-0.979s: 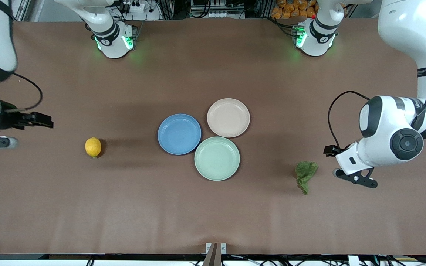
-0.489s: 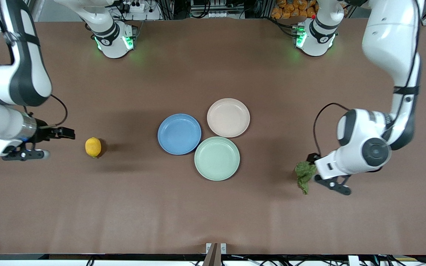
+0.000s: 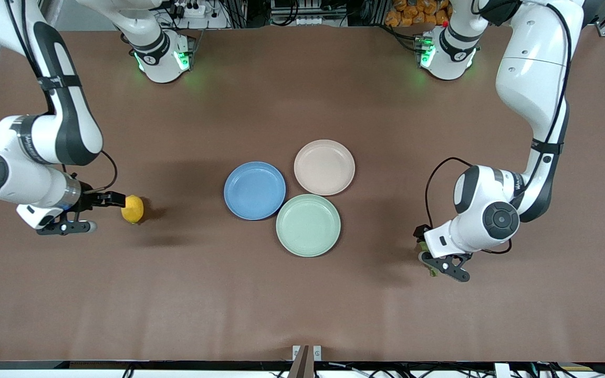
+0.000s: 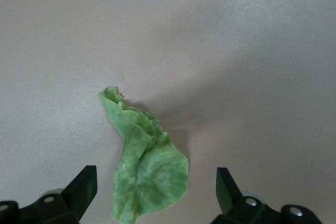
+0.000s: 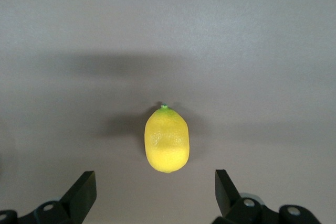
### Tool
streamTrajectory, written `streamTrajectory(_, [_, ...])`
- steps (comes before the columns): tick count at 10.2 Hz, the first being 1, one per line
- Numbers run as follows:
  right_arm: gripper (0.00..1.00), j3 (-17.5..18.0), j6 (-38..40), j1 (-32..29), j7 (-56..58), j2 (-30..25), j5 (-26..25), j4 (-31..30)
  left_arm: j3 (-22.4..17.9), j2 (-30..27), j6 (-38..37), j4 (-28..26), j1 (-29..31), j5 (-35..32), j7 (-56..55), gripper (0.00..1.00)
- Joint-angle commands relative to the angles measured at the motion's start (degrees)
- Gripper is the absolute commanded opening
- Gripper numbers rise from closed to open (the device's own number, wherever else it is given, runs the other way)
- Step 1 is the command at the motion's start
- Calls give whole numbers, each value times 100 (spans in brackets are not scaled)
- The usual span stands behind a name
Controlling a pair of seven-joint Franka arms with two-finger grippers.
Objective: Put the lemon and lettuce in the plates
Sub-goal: 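Close the right gripper on the lemon while the left gripper grasps the lettuce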
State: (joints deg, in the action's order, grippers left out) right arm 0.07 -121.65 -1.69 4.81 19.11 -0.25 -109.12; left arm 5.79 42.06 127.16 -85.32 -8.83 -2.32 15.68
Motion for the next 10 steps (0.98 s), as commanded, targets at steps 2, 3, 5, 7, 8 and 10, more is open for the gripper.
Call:
streamTrajectory(2, [100,11,-542,-24,-6,294,-28,-197,-8,170,238,69,12,144,408,100])
streamTrajectory(3, [100,11,-874,-33,-6,321,-28,-372,-8,215,308,69,21,144,436,100])
streamTrajectory(5, [100,11,-1263,-33,2,400,-36,-575,-8,311,335,69,22,126,427,100])
streamTrajectory(7, [100,11,-1457,-33,2,496,-36,-637,-26,452,431,86,39,135,427,100])
streamTrajectory(8, [100,11,-1467,-33,2,540,-36,-663,-26,478,467,86,48,126,427,100])
streamTrajectory(10, [100,11,-1632,-42,11,567,-36,-768,-26,505,502,86,48,144,392,100])
